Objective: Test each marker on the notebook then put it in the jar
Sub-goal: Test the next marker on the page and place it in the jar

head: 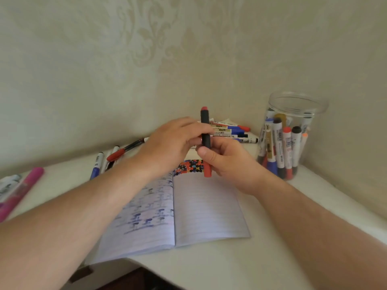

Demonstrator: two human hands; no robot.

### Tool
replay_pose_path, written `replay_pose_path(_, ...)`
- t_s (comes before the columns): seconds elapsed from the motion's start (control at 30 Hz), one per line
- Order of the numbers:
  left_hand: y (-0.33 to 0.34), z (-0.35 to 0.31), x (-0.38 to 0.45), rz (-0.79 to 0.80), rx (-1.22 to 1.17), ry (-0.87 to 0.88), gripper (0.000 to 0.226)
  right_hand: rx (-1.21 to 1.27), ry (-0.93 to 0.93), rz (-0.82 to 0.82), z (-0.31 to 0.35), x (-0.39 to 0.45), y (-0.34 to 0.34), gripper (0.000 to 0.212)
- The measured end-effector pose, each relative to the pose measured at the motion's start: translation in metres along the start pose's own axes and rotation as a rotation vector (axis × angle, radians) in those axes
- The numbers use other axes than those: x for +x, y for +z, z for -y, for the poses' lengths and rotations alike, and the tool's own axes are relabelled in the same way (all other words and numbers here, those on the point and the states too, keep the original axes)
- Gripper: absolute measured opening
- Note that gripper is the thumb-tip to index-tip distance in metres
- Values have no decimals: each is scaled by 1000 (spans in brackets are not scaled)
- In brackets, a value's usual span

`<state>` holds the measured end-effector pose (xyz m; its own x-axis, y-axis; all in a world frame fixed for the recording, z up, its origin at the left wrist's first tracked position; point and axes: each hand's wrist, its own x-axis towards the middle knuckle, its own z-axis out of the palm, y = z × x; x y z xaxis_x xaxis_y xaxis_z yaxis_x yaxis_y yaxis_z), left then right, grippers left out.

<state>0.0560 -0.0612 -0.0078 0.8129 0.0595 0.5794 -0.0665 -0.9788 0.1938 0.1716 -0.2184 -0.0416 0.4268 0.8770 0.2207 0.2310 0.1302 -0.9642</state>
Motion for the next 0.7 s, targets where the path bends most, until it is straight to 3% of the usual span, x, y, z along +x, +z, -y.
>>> replay_pose_path(0.07,2,-9,-5,-41,-152,-95,44,90,23,-34,1,2,-1,8)
replay_pose_path(0.17,7,-15,-16,25,-341,-243,27,189,82,-122,1,2,-3,15)
replay_pose_path(0.27,15,-17,-26,214,-239,-224,29,292,89,-101,-3,2,0,26)
replay_pose_path(0.47,29,-19,-32,215,-222,-221,17,216,30,-161,-6,5,6,26)
replay_pose_path(0.7,35,-18,-36,179,-269,-241,25,196,29,-45,-1,0,-3,24)
